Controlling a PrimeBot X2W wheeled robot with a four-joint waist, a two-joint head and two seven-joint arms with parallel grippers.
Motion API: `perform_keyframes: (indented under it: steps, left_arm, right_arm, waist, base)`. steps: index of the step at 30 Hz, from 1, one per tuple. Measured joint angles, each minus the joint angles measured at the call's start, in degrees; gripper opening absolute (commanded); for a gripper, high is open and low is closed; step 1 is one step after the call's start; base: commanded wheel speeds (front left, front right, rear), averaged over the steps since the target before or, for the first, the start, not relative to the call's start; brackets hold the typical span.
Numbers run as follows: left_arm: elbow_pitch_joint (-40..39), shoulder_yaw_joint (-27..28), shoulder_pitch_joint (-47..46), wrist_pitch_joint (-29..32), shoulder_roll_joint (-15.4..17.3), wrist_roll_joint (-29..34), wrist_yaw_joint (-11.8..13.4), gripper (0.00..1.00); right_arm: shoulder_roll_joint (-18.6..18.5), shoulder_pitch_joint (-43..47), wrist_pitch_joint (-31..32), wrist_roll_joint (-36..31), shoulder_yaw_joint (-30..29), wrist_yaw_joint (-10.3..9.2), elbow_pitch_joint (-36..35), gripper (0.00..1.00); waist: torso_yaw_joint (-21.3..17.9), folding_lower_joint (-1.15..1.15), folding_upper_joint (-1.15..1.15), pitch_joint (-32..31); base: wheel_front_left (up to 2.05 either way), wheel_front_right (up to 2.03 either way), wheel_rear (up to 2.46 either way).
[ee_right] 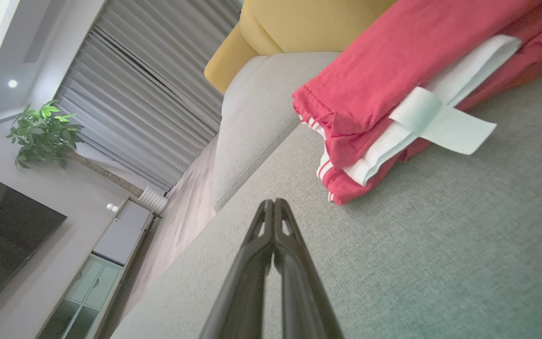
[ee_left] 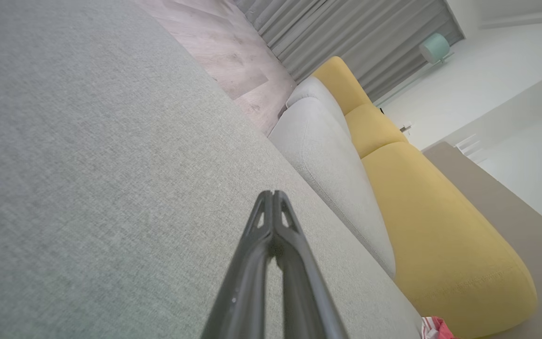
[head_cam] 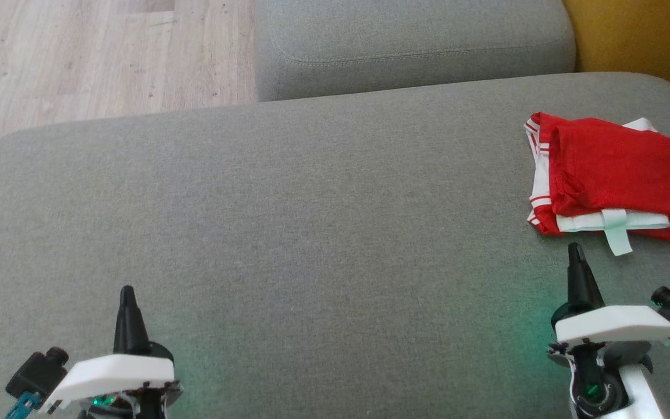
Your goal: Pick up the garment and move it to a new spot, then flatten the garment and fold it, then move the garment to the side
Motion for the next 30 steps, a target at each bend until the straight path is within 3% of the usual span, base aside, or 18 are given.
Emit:
perform_keyframes:
  steps: [30]
  left_arm:
    - [-0.4, 2.6, -0.1, 5.0, 0.0, -15.8, -1.0, 0.0]
  right_arm:
    - [0.2, 0.3, 4.8, 18.5, -3.3, 0.0, -3.3, 0.0]
  waist:
    - [0.4, 0.0, 0.0, -0.1]
  base:
    - [0.0, 0.0, 0.0]
